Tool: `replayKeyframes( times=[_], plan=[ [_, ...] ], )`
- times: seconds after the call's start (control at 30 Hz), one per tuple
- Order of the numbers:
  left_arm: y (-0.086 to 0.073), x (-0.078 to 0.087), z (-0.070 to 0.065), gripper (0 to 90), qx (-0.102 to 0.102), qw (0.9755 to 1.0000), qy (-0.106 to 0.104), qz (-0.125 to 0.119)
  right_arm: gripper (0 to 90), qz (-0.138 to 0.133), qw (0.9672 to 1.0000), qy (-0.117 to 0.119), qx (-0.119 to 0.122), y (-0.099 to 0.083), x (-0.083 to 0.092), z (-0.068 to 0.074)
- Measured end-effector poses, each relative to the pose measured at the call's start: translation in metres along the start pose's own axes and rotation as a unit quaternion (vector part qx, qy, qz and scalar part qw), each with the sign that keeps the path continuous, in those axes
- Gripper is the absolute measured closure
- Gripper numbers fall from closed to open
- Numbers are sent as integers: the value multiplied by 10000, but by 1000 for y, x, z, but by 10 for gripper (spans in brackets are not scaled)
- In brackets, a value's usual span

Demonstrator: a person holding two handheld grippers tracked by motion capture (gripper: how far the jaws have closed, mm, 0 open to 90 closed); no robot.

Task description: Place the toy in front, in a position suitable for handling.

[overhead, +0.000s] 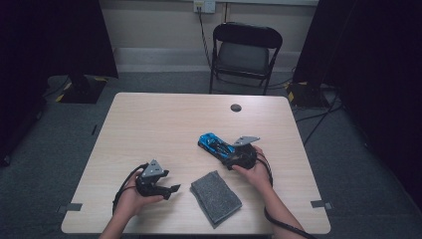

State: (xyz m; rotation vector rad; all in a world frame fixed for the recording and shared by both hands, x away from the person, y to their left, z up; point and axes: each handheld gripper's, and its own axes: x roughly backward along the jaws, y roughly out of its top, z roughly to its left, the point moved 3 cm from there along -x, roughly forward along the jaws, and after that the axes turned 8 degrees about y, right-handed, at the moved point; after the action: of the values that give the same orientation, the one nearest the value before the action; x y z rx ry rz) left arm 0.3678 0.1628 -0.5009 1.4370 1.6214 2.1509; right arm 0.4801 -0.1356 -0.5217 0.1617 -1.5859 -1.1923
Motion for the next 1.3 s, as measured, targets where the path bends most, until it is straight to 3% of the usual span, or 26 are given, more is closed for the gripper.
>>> replayKeyframes(
  times=[0.13, 0.33, 0.57, 0.73, 0.87, 0.93, 1.03, 1.17, 1.3],
  plan=[
    [18, -2, -21, 304, -352, 9989, -296, -124, 242, -1, 10000, -1, 3, 0, 0, 0],
    [35, -16, -52, 338, -600, 9957, -701, -81, 243, -1, 10000, 0, 3, 0, 0, 0],
    [44, -28, -79, 353, -524, 9946, -893, 29, 243, 0, 10000, -1, 4, 0, 0, 0],
    [42, -36, -97, 353, -655, 9932, -957, 18, 243, -1, 10000, -2, 4, 0, 0, 0],
    [35, -46, -103, 358, -704, 9930, -933, 187, 243, 0, 10000, -2, 6, 0, 0, 0],
    [30, -52, -104, 367, -977, 9911, -848, 301, 242, 0, 10000, -2, 5, 0, 0, 0],
    [27, -54, -108, 426, -1041, 9918, -702, 242, 243, 0, 10000, -2, 8, 0, 0, 0],
    [27, -54, -105, 672, -863, 9936, -697, 223, 242, 0, 10000, -2, 10, 0, 0, 0],
    [29, -53, -102, 753, -720, 9946, -702, 272, 243, 0, 10000, -3, 10, 0, 0, 0]
  ],
)
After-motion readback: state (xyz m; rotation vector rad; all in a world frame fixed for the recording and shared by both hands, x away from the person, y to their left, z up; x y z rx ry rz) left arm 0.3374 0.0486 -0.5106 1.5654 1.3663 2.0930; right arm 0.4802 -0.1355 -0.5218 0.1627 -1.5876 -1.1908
